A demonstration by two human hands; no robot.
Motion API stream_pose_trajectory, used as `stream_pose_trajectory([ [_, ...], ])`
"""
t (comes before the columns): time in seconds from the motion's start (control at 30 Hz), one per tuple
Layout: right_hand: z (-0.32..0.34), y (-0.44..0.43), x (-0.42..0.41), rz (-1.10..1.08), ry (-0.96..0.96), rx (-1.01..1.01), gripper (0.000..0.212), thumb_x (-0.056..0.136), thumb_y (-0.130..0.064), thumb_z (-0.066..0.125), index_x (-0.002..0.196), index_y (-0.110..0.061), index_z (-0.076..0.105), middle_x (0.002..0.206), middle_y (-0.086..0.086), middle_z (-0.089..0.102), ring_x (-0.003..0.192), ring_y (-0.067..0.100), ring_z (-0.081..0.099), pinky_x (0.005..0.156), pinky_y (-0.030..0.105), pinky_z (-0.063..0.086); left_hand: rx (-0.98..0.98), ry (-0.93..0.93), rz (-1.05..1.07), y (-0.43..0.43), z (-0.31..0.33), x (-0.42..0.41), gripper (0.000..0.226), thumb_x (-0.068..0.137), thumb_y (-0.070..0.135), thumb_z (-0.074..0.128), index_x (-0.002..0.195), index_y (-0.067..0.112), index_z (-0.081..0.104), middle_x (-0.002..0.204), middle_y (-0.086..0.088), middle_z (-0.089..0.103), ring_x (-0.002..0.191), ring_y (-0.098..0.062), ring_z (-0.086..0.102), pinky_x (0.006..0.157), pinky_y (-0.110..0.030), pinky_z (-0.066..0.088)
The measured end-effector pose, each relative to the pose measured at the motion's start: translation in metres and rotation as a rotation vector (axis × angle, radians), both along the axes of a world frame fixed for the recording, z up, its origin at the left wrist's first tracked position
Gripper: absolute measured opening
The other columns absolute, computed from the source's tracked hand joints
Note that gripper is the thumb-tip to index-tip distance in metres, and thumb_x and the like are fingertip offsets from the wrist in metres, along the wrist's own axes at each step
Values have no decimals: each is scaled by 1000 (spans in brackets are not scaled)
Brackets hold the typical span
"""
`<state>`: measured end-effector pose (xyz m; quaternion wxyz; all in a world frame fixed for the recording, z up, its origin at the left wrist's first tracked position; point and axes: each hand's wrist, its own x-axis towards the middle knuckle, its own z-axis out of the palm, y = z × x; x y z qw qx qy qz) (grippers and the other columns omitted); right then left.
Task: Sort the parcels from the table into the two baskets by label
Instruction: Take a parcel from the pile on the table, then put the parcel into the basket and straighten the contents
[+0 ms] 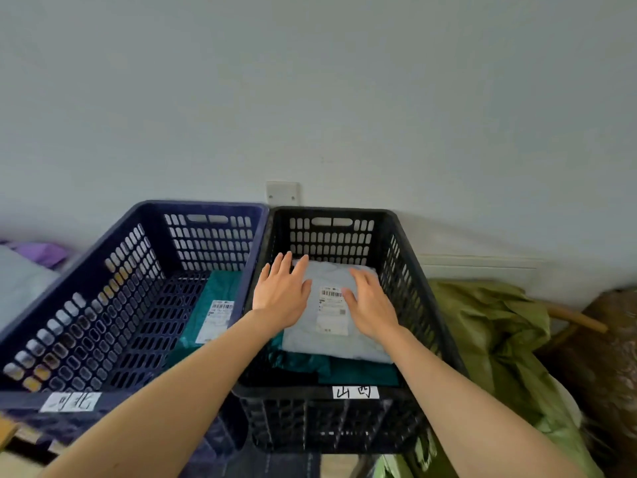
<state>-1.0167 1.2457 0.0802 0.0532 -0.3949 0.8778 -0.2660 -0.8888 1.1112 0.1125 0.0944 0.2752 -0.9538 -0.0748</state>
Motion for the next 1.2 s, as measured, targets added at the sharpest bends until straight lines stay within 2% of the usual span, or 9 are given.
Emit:
stream_pose_trajectory([
  [0.17, 25, 6, 43, 79, -15, -80, 51, 103, -31, 40, 150, -12, 30, 154, 8, 31, 138, 23, 35, 109, 35, 34, -2, 40, 57, 11, 20, 55, 54, 104, 40, 27, 154, 22, 17, 160, -9, 18, 149, -26, 11, 120, -41, 14],
  [0.27, 41, 1, 71, 151, -16, -112, 48, 104, -28, 40, 149, -13, 31, 154, 6, 31, 138, 22, 36, 108, 36, 36, -9, 88, 114, 12, 33, 90, 52, 104, 39, 29, 152, 20, 22, 158, -7, 25, 146, -25, 19, 118, -40, 22],
  [0.4, 59, -20, 107, 231, -14, -147, 48, 104, -30, 40, 148, -14, 33, 153, 3, 33, 136, 21, 38, 108, 37, 37, 42, 139, 209, 6, 50, 139, 50, 104, 35, 32, 151, 18, 25, 154, -5, 33, 140, -25, 31, 109, -42, 36],
  [0.53, 73, -56, 144, 315, -17, -138, 49, 104, -33, 39, 149, -16, 31, 155, 2, 30, 138, 20, 37, 108, 36, 36, 34, 163, 325, -10, 66, 191, 49, 104, 32, 34, 150, 19, 27, 150, -5, 39, 133, -27, 39, 98, -42, 43],
  [0.77, 89, -130, 225, 494, -33, -179, 47, 104, -30, 39, 149, -15, 32, 154, 3, 32, 138, 20, 38, 108, 38, 35, 12, 208, 534, -55, 82, 288, 45, 103, 30, 36, 147, 23, 30, 142, -8, 47, 127, -29, 45, 93, -44, 45],
  [0.87, 88, -164, 265, 556, -51, -189, 47, 104, -29, 38, 148, -15, 32, 154, 3, 33, 136, 20, 40, 107, 38, 36, 6, 228, 584, -81, 79, 334, 42, 103, 28, 36, 145, 24, 33, 143, -8, 47, 128, -29, 45, 96, -43, 46],
  [0.93, 86, -188, 293, 577, -68, -187, 46, 104, -28, 39, 147, -15, 33, 154, 3, 33, 134, 19, 42, 104, 37, 38, 8, 234, 617, -100, 76, 365, 44, 103, 29, 37, 147, 23, 31, 147, -6, 43, 132, -28, 43, 99, -44, 47],
  [1.07, 81, -237, 350, 598, -86, -188, 46, 103, -27, 40, 147, -13, 34, 152, 5, 36, 134, 21, 43, 103, 37, 39, 3, 239, 676, -145, 70, 428, 47, 104, 30, 38, 149, 24, 30, 149, -5, 41, 130, -28, 47, 89, -39, 53],
  [1.2, 71, -281, 407, 608, -112, -183, 47, 103, -27, 41, 147, -13, 35, 150, 6, 38, 135, 21, 40, 104, 36, 39, -8, 200, 702, -195, 63, 490, 47, 103, 29, 39, 149, 23, 31, 147, -6, 45, 129, -28, 46, 90, -39, 48],
])
